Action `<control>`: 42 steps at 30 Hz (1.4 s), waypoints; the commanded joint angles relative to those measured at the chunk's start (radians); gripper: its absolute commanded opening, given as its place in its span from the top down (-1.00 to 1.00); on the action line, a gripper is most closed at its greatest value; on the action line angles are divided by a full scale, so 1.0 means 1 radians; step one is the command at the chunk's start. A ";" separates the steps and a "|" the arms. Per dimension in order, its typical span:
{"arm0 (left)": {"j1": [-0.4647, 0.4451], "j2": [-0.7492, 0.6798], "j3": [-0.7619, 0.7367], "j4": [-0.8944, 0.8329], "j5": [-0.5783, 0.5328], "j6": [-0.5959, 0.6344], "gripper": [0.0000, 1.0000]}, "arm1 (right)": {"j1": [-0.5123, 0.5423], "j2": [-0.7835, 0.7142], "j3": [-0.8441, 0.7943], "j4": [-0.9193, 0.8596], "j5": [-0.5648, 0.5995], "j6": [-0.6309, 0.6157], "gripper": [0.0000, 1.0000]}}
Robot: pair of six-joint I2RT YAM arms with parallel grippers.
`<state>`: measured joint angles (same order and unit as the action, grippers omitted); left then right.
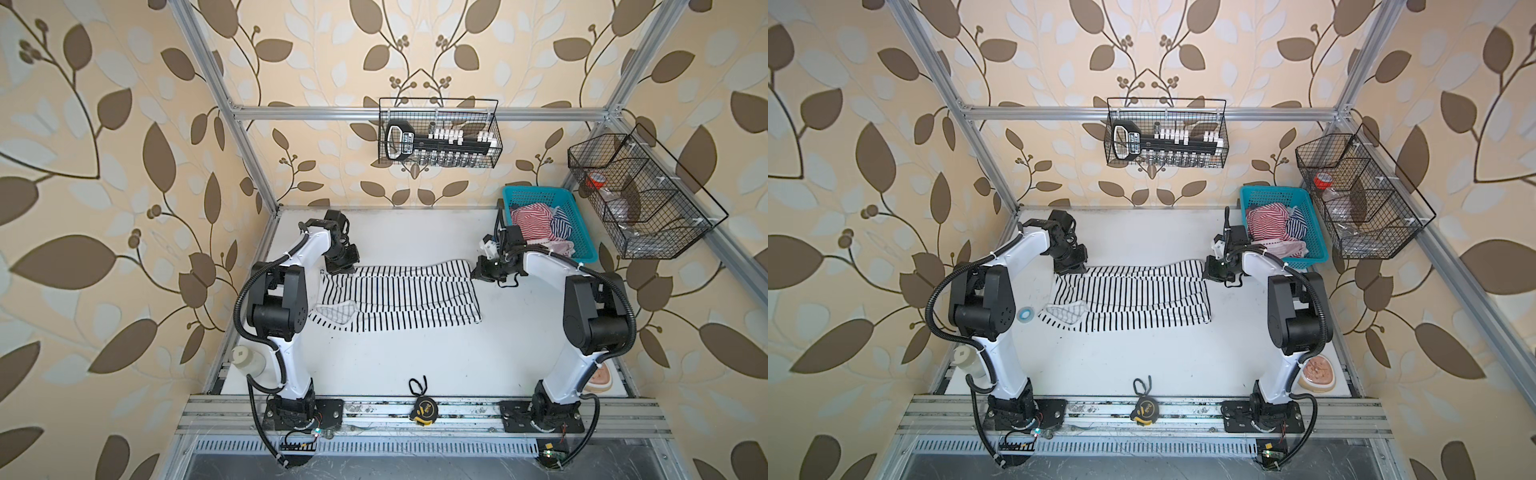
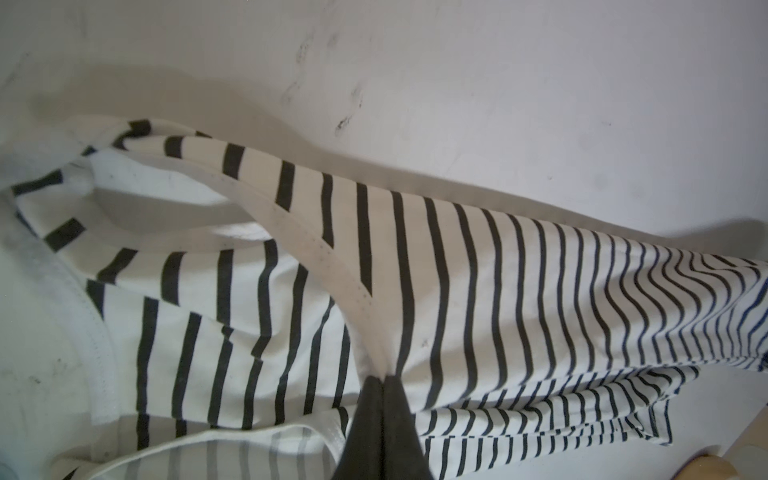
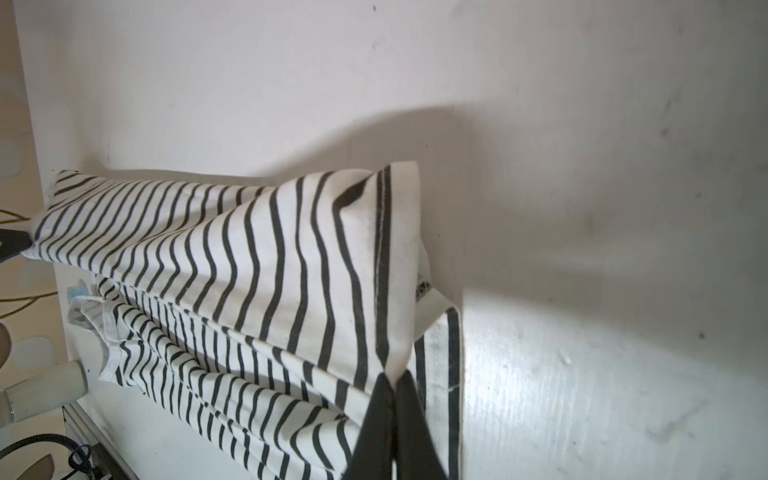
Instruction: Fold and stack the tank tops
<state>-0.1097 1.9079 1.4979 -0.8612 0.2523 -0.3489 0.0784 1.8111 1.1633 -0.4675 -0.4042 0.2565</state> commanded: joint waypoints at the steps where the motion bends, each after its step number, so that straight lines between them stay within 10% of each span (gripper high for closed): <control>1: 0.011 -0.056 -0.033 -0.012 -0.024 -0.007 1.00 | -0.002 -0.033 -0.041 -0.022 0.019 -0.025 1.00; 19: 0.010 -0.057 -0.158 -0.004 -0.045 -0.031 1.00 | 0.026 -0.025 -0.125 -0.049 0.084 -0.025 0.85; 23: 0.009 -0.060 -0.150 -0.022 -0.031 -0.032 0.43 | 0.027 -0.046 -0.116 -0.069 0.129 -0.009 0.54; 31: 0.008 -0.171 -0.102 -0.084 -0.039 -0.026 0.22 | 0.048 -0.171 -0.046 -0.120 0.199 0.016 0.25; 42: 0.006 -0.011 0.047 -0.012 0.024 -0.056 0.54 | 0.200 0.014 0.193 -0.085 0.104 0.033 0.96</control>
<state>-0.1097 1.8278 1.5162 -0.8848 0.2527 -0.3939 0.2588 1.7458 1.3010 -0.5468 -0.2501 0.2935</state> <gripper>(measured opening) 0.243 0.047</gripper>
